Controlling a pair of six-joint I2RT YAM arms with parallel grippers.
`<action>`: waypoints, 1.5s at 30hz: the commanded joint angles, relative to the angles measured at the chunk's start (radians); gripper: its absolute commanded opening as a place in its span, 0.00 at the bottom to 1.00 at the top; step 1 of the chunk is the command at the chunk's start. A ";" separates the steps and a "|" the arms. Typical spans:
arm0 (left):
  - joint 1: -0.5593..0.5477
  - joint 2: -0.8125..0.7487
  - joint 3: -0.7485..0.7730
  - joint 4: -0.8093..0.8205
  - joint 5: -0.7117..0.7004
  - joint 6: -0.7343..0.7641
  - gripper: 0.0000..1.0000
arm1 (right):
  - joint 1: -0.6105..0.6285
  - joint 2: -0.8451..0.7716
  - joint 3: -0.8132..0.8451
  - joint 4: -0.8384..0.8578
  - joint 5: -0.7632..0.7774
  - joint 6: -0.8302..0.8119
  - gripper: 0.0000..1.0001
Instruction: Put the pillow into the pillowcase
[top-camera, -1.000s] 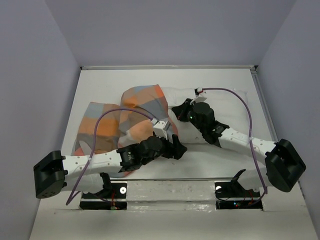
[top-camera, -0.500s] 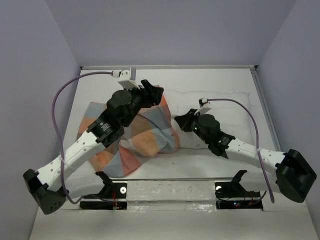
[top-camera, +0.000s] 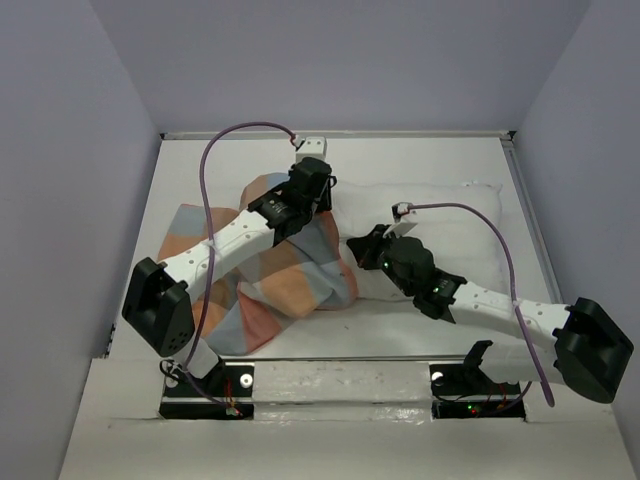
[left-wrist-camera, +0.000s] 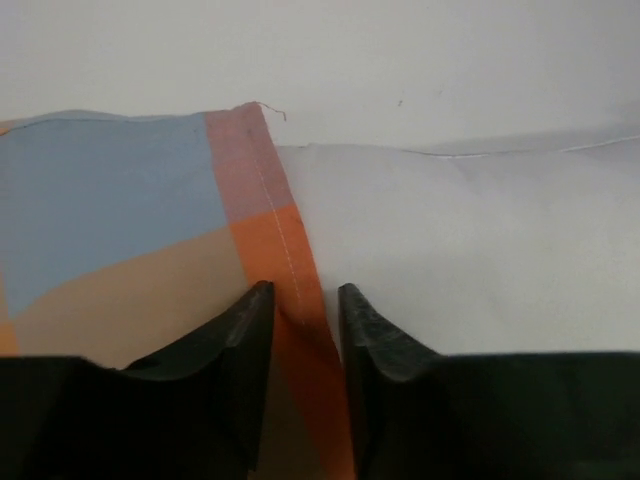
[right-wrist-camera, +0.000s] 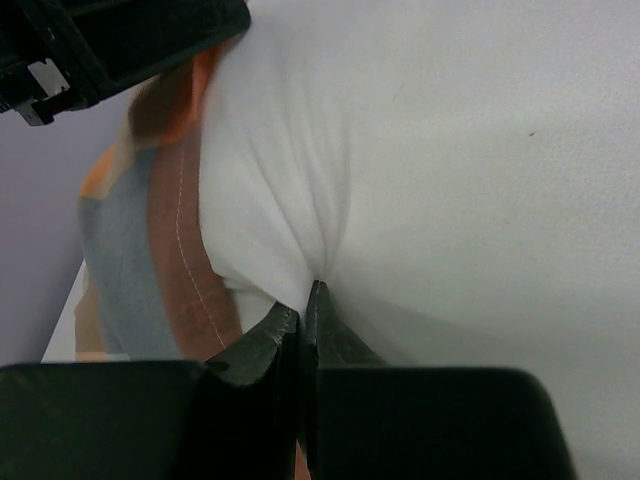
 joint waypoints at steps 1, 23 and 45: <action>0.007 -0.028 0.018 0.011 -0.062 0.031 0.27 | 0.035 0.003 -0.019 -0.007 0.015 -0.005 0.00; -0.019 -0.169 -0.061 0.173 0.061 0.060 0.00 | -0.385 0.215 0.635 -0.613 -0.775 -0.752 1.00; -0.123 -0.004 0.274 0.265 0.366 -0.049 0.00 | -0.376 0.109 0.243 0.248 -1.137 -0.148 0.00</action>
